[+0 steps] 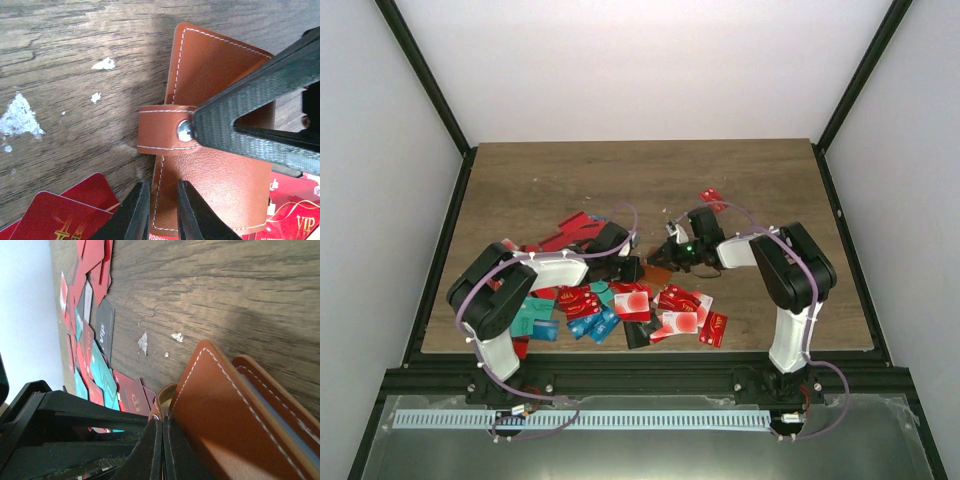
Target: Put the credit cards into the card holder
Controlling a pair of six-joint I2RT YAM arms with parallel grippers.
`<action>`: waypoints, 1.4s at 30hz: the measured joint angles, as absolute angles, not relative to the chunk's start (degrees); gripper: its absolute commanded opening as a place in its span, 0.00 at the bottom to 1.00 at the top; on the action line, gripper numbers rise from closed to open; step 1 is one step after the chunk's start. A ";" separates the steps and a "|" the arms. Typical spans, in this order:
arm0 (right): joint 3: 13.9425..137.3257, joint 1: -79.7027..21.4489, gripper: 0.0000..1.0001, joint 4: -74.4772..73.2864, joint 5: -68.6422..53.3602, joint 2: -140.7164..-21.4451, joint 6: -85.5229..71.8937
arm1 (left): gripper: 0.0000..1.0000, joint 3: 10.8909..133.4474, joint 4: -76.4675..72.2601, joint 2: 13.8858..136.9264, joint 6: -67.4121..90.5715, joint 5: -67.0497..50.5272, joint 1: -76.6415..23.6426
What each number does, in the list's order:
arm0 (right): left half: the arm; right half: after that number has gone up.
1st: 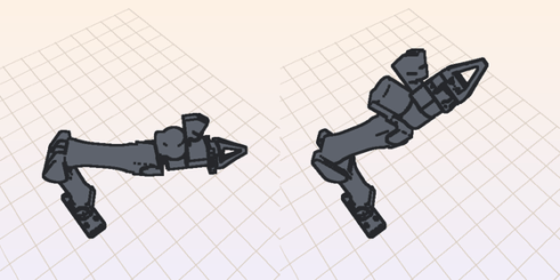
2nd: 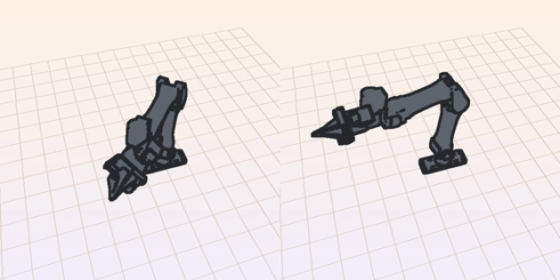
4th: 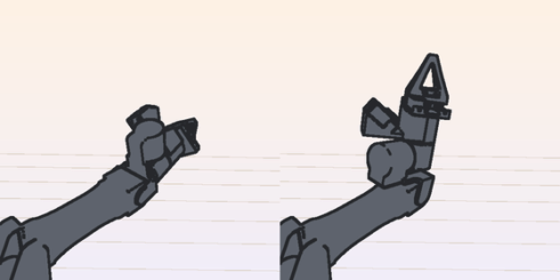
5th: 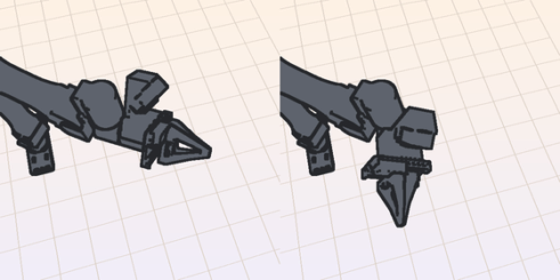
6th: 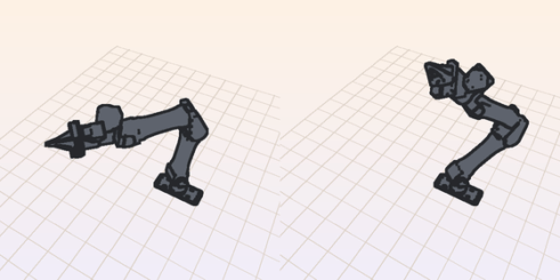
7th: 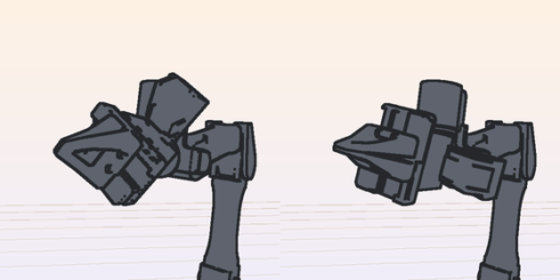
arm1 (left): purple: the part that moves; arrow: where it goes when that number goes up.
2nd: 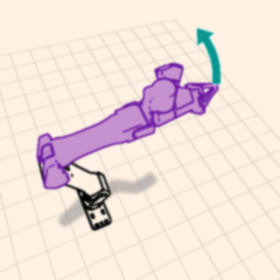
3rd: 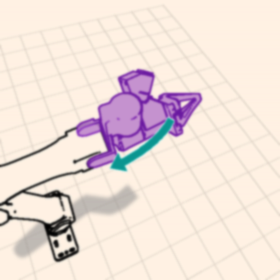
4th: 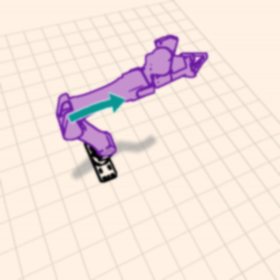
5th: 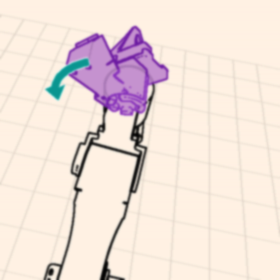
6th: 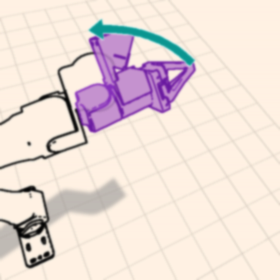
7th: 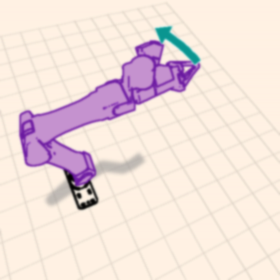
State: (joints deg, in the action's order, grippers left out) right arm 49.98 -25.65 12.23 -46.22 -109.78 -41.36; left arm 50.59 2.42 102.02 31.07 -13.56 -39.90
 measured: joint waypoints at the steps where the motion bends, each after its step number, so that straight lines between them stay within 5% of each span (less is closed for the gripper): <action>1: 50.22 -25.69 0.01 10.96 -45.58 -109.23 -40.93 | 0.18 50.59 2.44 102.02 31.09 -13.47 -39.92; 15: 52.10 -25.69 0.01 -1.08 -39.68 -105.36 -36.88 | 0.17 51.46 3.05 102.52 31.42 -11.64 -40.45; 42: 51.70 -25.69 0.01 -2.61 -38.06 -104.38 -36.82 | 0.16 52.69 3.90 103.57 31.59 -10.48 -40.45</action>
